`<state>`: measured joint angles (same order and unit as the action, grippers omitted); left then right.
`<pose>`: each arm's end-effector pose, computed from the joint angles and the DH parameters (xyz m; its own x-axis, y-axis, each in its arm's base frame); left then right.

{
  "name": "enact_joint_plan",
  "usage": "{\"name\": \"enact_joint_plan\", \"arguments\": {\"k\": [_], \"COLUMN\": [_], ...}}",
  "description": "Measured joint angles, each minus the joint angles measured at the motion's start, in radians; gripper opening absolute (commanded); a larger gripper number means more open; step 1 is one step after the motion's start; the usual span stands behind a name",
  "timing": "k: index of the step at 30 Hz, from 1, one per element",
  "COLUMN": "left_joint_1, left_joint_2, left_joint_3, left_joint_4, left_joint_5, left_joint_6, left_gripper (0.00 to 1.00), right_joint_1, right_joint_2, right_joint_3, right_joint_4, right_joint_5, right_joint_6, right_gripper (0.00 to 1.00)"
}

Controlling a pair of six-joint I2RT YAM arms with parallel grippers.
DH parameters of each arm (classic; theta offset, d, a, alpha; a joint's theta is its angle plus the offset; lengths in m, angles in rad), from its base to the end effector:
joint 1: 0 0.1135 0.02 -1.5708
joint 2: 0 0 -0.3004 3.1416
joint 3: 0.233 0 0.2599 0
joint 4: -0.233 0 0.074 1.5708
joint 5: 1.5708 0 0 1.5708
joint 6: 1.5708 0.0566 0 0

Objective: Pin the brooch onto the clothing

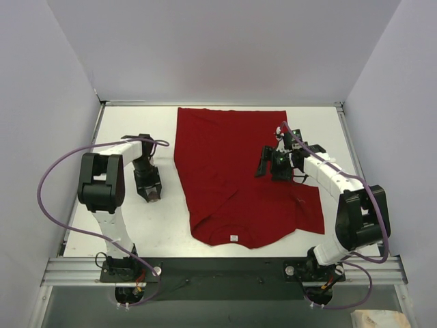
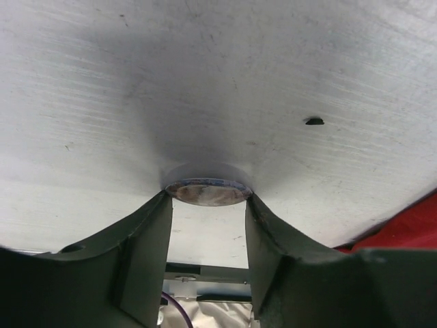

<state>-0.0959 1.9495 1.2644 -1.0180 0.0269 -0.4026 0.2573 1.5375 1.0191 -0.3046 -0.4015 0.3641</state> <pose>0.3459 -0.0348 0.1496 -0.9439 -0.3027 0.1318 -0.3018 0.9530 0.0271 0.3281 0.1092 0.2481 -0.8375 0.1186 -0.5334 -0.2065 0.8351 0.5099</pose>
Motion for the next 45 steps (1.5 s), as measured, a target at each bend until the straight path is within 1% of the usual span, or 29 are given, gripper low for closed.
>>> {"name": "enact_joint_plan", "arguments": {"k": [2,5,8,11,14,17,24,28,35,39,45], "left_joint_1": [0.002,0.005,0.006,0.006,0.006,0.006,-0.001,-0.025,-0.126,-0.198,-0.291], "left_joint_2": [0.010,0.023,0.026,0.026,0.021,0.008,-0.018,-0.024,-0.035,-0.024,0.095], "left_joint_3": [0.012,0.025,0.029,0.029,0.029,0.029,0.036,0.068,0.208,0.333,0.578], "left_joint_4": [-0.012,-0.024,-0.028,-0.028,-0.024,0.003,0.098,0.110,0.104,0.083,0.055], "left_joint_5": [0.001,0.006,0.011,0.012,0.014,0.023,0.039,0.039,0.044,0.050,0.061], "left_joint_6": [0.005,0.008,0.013,0.018,0.022,0.023,0.024,0.025,0.023,0.022,0.022], "left_gripper": [0.34,0.26,0.24,0.20,0.19,0.14,0.14,0.14,0.14,0.14,0.14], "right_joint_1": [0.000,0.001,0.004,0.006,0.008,0.016,0.048,0.058,0.060,0.060,0.055], "right_joint_2": [0.002,0.011,0.015,0.015,0.015,0.015,0.019,0.025,0.030,0.030,0.030], "right_joint_3": [0.000,0.001,0.001,0.002,0.006,0.018,0.049,0.051,0.056,0.062,0.062], "right_joint_4": [0.000,0.000,-0.003,-0.005,-0.009,-0.017,-0.024,-0.026,-0.034,-0.036,-0.038], "right_joint_5": [0.000,0.000,0.000,0.000,0.000,0.000,0.000,0.000,0.000,0.000,0.000], "right_joint_6": [0.000,-0.001,-0.003,-0.005,-0.010,-0.016,-0.027,-0.029,-0.029,-0.029,-0.028], "right_gripper": [0.67,0.67,0.67,0.67,0.67,0.67,0.67,0.67,0.67,0.67,0.67]}}
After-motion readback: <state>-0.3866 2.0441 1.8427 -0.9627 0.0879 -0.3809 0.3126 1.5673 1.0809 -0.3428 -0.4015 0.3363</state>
